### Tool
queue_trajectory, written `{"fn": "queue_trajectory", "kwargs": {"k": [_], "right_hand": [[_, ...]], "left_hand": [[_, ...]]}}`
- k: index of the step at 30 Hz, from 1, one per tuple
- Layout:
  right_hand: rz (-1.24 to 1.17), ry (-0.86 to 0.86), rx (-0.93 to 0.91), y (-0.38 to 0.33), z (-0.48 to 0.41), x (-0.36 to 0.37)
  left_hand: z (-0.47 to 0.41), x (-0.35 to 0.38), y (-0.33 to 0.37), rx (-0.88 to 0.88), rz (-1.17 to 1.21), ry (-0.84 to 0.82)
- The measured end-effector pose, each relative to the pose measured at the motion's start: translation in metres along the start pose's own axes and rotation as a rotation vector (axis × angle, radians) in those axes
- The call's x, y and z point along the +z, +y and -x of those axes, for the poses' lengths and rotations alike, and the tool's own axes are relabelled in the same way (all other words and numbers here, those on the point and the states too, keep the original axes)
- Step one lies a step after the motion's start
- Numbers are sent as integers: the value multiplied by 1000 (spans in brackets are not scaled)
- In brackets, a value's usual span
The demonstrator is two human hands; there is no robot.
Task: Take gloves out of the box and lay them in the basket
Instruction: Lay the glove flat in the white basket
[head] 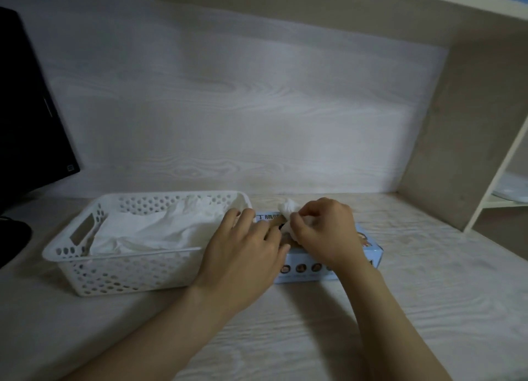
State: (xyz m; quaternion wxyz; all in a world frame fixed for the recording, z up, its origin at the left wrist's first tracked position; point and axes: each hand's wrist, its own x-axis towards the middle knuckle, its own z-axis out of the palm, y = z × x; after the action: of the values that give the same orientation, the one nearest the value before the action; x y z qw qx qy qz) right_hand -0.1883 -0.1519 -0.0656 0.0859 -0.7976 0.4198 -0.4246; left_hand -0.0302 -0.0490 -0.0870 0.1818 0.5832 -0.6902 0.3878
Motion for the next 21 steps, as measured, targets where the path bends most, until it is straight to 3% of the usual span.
{"fn": "queue_trajectory", "kwargs": {"k": [8,15,21], "right_hand": [[-234,170,6,-1,-3,5],[-341,282,-31,-3,-5,7],[-397,526,-108,-14,-3,-2]], "left_hand": [[6,3,2,51,-68,-120],[6,7,2,66,-94,-81],[7,6,3,35,-44,-24]]}}
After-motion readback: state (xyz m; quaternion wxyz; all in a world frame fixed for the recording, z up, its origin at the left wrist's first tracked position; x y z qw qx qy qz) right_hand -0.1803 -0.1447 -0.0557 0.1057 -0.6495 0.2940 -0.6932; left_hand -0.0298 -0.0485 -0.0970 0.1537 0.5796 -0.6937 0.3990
